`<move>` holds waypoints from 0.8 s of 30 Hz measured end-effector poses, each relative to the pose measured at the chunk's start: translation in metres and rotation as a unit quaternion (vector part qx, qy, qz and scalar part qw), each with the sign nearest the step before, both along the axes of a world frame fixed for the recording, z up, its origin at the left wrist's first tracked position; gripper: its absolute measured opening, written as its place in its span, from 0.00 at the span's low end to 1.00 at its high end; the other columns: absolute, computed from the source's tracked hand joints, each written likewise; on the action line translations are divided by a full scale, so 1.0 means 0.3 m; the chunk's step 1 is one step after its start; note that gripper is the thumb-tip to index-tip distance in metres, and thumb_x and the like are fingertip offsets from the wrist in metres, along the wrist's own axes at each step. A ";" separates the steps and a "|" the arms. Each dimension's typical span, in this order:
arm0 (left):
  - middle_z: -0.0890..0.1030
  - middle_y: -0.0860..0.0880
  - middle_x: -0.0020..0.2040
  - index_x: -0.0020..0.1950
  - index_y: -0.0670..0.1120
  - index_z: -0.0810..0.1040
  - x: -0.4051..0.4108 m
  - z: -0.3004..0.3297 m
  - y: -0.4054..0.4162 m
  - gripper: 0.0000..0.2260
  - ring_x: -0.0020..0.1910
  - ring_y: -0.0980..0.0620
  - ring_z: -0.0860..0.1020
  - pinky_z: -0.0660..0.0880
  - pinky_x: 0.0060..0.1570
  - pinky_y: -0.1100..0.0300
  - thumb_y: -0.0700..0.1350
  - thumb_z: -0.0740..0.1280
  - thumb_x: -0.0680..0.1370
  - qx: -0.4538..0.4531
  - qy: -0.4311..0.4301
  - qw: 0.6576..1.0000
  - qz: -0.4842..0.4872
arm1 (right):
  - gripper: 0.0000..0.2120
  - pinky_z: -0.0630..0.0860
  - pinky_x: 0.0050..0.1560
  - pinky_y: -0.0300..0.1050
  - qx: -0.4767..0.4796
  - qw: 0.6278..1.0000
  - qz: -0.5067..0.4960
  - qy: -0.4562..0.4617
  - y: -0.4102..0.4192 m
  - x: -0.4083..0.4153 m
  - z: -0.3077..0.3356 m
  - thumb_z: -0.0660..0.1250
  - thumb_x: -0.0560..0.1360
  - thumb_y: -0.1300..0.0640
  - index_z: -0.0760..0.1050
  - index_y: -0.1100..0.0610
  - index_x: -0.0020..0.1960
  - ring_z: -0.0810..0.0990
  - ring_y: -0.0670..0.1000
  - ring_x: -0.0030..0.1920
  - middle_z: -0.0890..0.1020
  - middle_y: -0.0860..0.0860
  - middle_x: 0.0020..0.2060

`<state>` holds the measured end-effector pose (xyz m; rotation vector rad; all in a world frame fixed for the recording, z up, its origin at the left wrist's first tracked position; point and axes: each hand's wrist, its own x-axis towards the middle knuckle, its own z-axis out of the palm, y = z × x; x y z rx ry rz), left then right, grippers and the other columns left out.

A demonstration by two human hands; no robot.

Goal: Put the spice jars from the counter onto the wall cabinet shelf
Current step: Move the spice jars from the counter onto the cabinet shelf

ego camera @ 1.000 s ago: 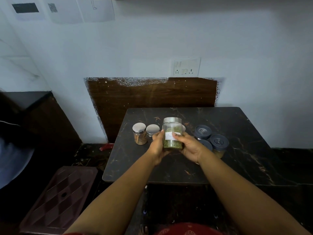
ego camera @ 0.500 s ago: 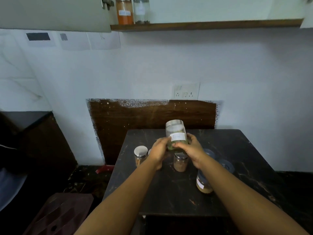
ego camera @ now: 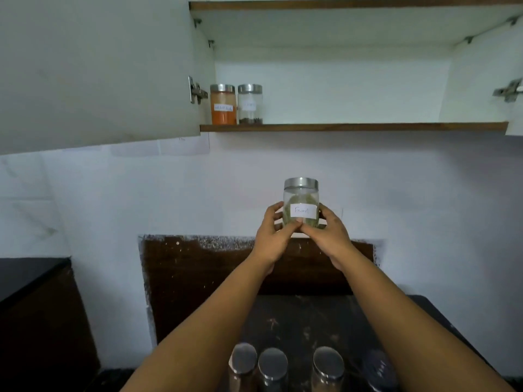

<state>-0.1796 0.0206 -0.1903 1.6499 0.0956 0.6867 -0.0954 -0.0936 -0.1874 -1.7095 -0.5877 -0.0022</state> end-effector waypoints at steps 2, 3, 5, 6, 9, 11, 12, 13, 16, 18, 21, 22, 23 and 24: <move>0.73 0.50 0.68 0.72 0.53 0.64 0.054 0.087 0.044 0.24 0.59 0.54 0.75 0.72 0.53 0.64 0.49 0.69 0.78 0.042 -0.020 0.999 0.012 | 0.37 0.77 0.55 0.46 0.022 0.999 -0.011 -0.026 0.042 0.053 0.081 0.74 0.70 0.48 0.62 0.47 0.75 0.75 0.51 0.61 0.70 0.50 0.69; 0.72 0.50 0.69 0.72 0.53 0.64 0.082 0.132 0.063 0.25 0.59 0.54 0.74 0.71 0.53 0.65 0.49 0.68 0.78 0.061 -0.028 0.998 0.012 | 0.37 0.77 0.57 0.49 0.036 0.999 -0.015 -0.036 0.059 0.076 0.125 0.74 0.70 0.48 0.62 0.47 0.75 0.75 0.51 0.61 0.71 0.51 0.68; 0.71 0.50 0.70 0.73 0.53 0.62 0.134 0.222 0.091 0.25 0.60 0.54 0.73 0.70 0.53 0.65 0.49 0.68 0.78 0.081 -0.045 0.996 0.001 | 0.37 0.77 0.58 0.50 0.062 0.996 -0.020 -0.056 0.088 0.123 0.205 0.75 0.69 0.49 0.63 0.47 0.74 0.77 0.50 0.59 0.74 0.50 0.64; 0.70 0.50 0.71 0.74 0.53 0.62 0.155 0.260 0.100 0.26 0.60 0.54 0.72 0.70 0.53 0.65 0.50 0.68 0.78 0.083 -0.053 0.995 -0.003 | 0.37 0.78 0.58 0.50 0.075 0.995 -0.019 -0.063 0.096 0.139 0.239 0.75 0.69 0.48 0.64 0.47 0.74 0.78 0.50 0.57 0.76 0.49 0.63; 0.69 0.51 0.71 0.74 0.53 0.60 0.246 0.395 0.143 0.26 0.61 0.54 0.72 0.70 0.51 0.67 0.51 0.66 0.79 0.077 -0.101 0.992 0.007 | 0.36 0.78 0.51 0.44 0.103 0.989 -0.020 -0.100 0.139 0.213 0.383 0.77 0.67 0.46 0.66 0.45 0.71 0.79 0.46 0.54 0.77 0.47 0.59; 0.71 0.51 0.69 0.74 0.53 0.60 0.297 0.489 0.166 0.25 0.61 0.54 0.73 0.70 0.50 0.68 0.51 0.66 0.79 0.087 -0.135 0.987 0.015 | 0.39 0.76 0.50 0.41 0.109 0.985 -0.019 -0.130 0.164 0.259 0.490 0.77 0.64 0.43 0.66 0.44 0.71 0.78 0.47 0.56 0.76 0.47 0.60; 0.72 0.51 0.68 0.74 0.53 0.60 0.323 0.533 0.180 0.25 0.60 0.55 0.74 0.71 0.51 0.67 0.51 0.65 0.80 0.095 -0.144 0.985 0.021 | 0.41 0.76 0.50 0.42 0.106 0.983 -0.019 -0.147 0.180 0.287 0.539 0.77 0.62 0.40 0.65 0.44 0.72 0.78 0.47 0.56 0.76 0.47 0.61; 0.72 0.52 0.67 0.74 0.52 0.61 0.342 0.575 0.194 0.24 0.60 0.55 0.74 0.71 0.52 0.66 0.51 0.65 0.80 0.099 -0.149 0.984 0.026 | 0.43 0.76 0.50 0.42 0.094 0.982 -0.019 -0.165 0.199 0.317 0.586 0.76 0.61 0.38 0.64 0.43 0.72 0.78 0.48 0.57 0.75 0.48 0.62; 0.72 0.55 0.63 0.74 0.50 0.63 0.425 0.673 0.239 0.22 0.59 0.55 0.74 0.72 0.54 0.64 0.50 0.63 0.81 0.120 -0.157 0.978 0.065 | 0.43 0.77 0.53 0.46 0.048 0.977 -0.020 -0.208 0.264 0.408 0.706 0.76 0.64 0.41 0.61 0.46 0.74 0.77 0.49 0.58 0.72 0.50 0.64; 0.76 0.52 0.62 0.72 0.49 0.67 0.487 0.712 0.290 0.19 0.61 0.51 0.75 0.73 0.59 0.55 0.51 0.61 0.82 0.205 -0.119 0.961 0.145 | 0.43 0.77 0.56 0.48 -0.023 0.973 -0.021 -0.228 0.303 0.461 0.762 0.76 0.65 0.43 0.61 0.50 0.74 0.76 0.51 0.59 0.72 0.52 0.65; 0.76 0.47 0.65 0.69 0.49 0.69 0.582 0.727 0.380 0.19 0.68 0.43 0.70 0.58 0.71 0.38 0.56 0.55 0.82 0.398 0.038 0.870 0.289 | 0.40 0.74 0.54 0.44 -0.174 0.955 -0.012 -0.238 0.364 0.561 0.822 0.76 0.67 0.43 0.63 0.58 0.71 0.76 0.53 0.58 0.75 0.54 0.63; 0.74 0.46 0.67 0.69 0.49 0.69 0.603 0.717 0.413 0.20 0.70 0.43 0.66 0.50 0.73 0.36 0.57 0.52 0.82 0.441 0.088 0.833 0.322 | 0.41 0.73 0.55 0.45 -0.212 0.948 -0.019 -0.237 0.387 0.590 0.832 0.76 0.66 0.42 0.63 0.59 0.70 0.76 0.54 0.59 0.75 0.54 0.63; 0.72 0.46 0.68 0.69 0.49 0.70 0.619 0.697 0.439 0.21 0.72 0.43 0.64 0.45 0.73 0.36 0.57 0.50 0.83 0.469 0.115 0.803 0.349 | 0.42 0.73 0.56 0.46 -0.238 0.943 -0.028 -0.232 0.412 0.617 0.840 0.76 0.65 0.40 0.63 0.60 0.69 0.75 0.54 0.60 0.75 0.54 0.63; 0.72 0.46 0.68 0.67 0.48 0.73 0.635 0.670 0.462 0.22 0.71 0.44 0.64 0.45 0.73 0.37 0.57 0.48 0.83 0.484 0.118 0.784 0.371 | 0.44 0.73 0.56 0.46 -0.252 0.942 -0.033 -0.220 0.433 0.639 0.849 0.77 0.64 0.39 0.63 0.60 0.69 0.75 0.55 0.61 0.74 0.54 0.63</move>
